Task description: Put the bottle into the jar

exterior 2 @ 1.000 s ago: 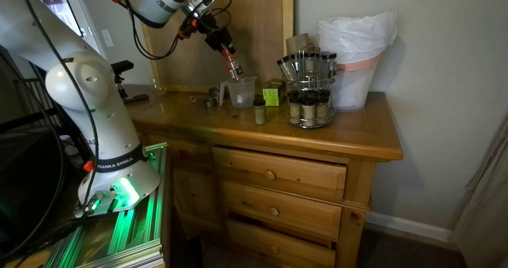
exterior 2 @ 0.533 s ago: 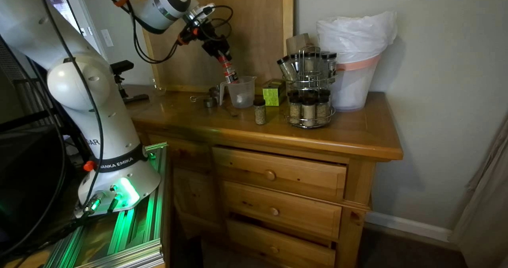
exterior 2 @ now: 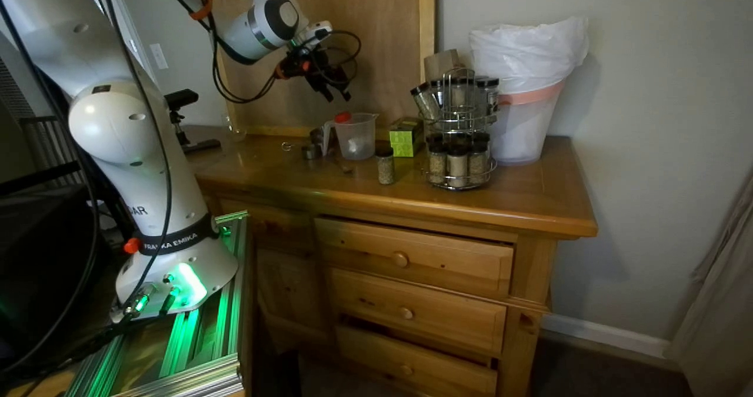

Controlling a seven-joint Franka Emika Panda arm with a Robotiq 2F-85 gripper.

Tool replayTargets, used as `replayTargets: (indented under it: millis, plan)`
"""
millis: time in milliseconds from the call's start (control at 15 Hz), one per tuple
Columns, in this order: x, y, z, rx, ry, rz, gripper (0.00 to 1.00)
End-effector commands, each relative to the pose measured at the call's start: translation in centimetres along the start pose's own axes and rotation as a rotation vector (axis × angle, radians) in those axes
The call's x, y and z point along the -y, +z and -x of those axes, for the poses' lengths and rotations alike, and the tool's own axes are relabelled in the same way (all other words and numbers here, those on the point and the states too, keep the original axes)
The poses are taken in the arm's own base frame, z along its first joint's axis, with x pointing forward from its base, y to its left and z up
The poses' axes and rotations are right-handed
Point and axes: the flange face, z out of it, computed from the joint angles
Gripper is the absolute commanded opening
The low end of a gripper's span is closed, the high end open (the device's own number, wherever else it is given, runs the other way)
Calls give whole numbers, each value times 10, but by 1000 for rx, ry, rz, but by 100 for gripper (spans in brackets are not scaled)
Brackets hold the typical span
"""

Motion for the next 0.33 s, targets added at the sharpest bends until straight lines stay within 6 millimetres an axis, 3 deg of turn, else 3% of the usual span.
replayTargets:
  millis: [0, 200, 267]
  plan:
    - [8, -34, -9, -79, -43, 27, 100]
    - [34, -70, -12, -148, -166, -7, 100]
    - [21, -45, -14, -107, -94, 2, 100]
